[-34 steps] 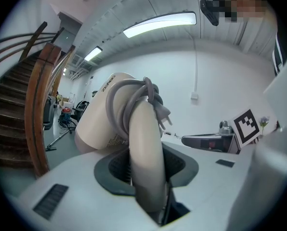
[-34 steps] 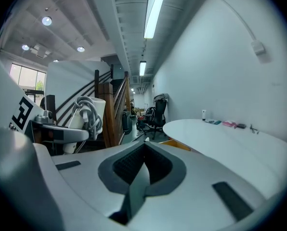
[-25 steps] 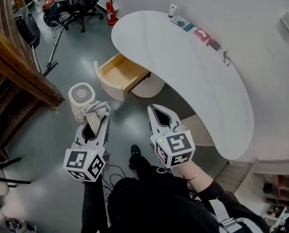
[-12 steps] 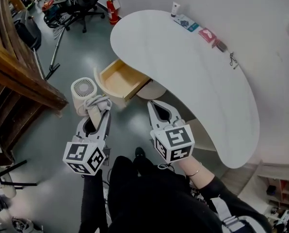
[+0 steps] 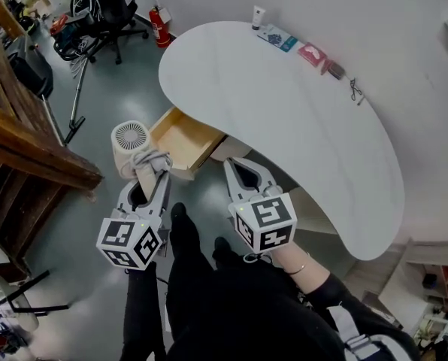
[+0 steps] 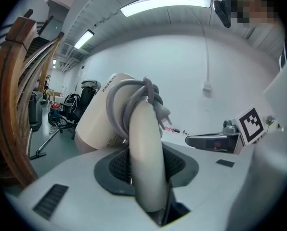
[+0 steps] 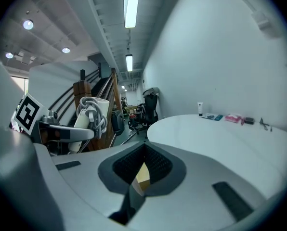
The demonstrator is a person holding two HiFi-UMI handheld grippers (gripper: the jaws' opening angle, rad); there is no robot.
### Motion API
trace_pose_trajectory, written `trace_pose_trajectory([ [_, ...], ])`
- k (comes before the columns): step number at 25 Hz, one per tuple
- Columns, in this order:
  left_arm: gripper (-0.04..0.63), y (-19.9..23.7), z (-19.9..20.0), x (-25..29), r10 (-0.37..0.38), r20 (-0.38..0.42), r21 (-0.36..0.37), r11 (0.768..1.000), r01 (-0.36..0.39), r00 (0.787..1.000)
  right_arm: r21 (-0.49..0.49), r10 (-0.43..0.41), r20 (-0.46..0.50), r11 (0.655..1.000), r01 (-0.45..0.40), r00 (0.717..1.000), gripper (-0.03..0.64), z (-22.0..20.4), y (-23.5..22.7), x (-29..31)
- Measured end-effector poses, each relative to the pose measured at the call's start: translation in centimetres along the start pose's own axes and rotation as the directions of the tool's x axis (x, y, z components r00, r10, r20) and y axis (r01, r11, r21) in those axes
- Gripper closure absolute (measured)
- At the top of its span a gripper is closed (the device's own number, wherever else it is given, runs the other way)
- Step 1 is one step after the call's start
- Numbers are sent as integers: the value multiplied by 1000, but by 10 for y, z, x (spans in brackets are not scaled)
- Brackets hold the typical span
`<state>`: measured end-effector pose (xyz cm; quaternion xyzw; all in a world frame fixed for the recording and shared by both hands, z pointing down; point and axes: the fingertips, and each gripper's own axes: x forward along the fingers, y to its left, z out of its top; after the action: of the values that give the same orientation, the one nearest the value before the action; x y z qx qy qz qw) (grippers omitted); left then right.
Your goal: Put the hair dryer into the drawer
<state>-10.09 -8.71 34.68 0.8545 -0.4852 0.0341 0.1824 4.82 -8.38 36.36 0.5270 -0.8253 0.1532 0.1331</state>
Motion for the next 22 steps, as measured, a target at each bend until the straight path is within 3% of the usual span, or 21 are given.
trace_pose_trajectory([
  [7, 459, 29, 3, 43, -74, -49, 17, 997, 75, 996, 30, -52, -24, 998, 53, 998, 615, 2, -8, 41],
  [13, 459, 65, 4, 71, -167, -119, 19, 985, 170, 979, 54, -129, -69, 990, 133, 989, 615, 4, -8, 83],
  [18, 459, 95, -3, 94, -248, -208, 13, 967, 256, 946, 89, -195, -108, 975, 205, 975, 615, 3, -7, 111],
  [22, 459, 108, -12, 107, -310, -292, 19, 944, 330, 905, 114, -237, -144, 960, 254, 961, 615, -2, -6, 127],
])
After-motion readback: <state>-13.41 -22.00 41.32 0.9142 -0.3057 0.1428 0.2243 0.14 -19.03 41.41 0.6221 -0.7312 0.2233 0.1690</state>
